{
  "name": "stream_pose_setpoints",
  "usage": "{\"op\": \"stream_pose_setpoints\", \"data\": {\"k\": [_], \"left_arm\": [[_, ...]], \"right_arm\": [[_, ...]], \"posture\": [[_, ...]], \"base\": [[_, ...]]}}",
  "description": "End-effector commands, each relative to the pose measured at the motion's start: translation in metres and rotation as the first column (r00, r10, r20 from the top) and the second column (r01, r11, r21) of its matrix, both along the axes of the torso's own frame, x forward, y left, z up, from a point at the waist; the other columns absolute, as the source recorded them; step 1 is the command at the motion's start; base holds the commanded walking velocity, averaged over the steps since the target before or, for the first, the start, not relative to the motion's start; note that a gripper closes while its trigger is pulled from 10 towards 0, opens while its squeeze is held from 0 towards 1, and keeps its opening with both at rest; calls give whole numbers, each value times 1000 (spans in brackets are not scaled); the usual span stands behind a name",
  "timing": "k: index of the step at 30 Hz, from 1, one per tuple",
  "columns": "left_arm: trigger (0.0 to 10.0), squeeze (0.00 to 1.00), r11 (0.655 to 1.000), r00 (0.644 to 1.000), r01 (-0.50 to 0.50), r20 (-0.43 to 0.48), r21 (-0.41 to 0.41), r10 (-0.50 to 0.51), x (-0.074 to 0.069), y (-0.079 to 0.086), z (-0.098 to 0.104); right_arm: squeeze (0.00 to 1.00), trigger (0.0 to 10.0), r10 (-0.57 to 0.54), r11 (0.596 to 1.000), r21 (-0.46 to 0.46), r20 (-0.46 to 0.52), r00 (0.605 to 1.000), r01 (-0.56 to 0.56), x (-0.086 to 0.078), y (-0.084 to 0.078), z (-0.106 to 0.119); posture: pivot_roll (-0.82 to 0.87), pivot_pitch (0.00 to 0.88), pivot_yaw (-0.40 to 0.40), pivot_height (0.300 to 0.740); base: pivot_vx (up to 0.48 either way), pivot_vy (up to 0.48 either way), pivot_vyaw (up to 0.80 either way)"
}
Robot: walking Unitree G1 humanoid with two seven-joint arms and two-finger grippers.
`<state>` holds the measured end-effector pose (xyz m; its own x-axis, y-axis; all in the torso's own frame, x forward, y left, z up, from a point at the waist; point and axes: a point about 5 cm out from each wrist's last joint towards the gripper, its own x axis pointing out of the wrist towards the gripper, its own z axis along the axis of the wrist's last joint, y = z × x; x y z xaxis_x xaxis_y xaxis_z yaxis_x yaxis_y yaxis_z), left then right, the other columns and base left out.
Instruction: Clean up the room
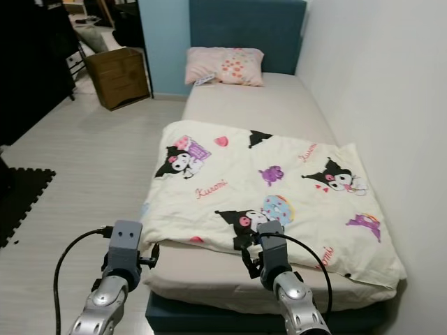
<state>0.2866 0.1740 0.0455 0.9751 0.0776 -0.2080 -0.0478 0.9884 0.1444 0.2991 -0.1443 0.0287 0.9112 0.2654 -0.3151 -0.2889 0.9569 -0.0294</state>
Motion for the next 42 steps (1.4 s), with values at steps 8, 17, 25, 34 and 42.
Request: {"op": "stream_pose_setpoints", "data": {"k": [8,17,25,34,42], "left_arm": [[10000,0,998,998,64,-30,10,-63,0,-8,-4],[10000,0,998,997,69,-35,6,-68,-1,-10,-6],[10000,0,997,997,71,-37,-1,-71,0,-10,-6],[10000,0,997,996,76,-52,-33,-78,0,-13,-7],[10000,0,992,993,111,-34,-63,-113,0,-18,-5]], "right_arm": [[0,10000,-139,990,-36,-11,990,138,1,-19,-3],[0,10000,-144,989,-32,-2,990,143,2,-19,-1],[0,10000,-154,988,-35,-6,988,154,3,-20,-1],[0,10000,-198,979,-60,-31,980,196,3,-27,-5],[0,10000,-206,977,-59,-42,978,203,2,-27,-6]], "posture": [[-44,75,-49,740],[-43,79,-49,740],[-40,82,-51,740],[-42,87,-47,740],[-41,86,-49,740]], "base": [[0,0,0],[0,0,0],[0,0,0],[0,0,0],[35,0,0]]}}
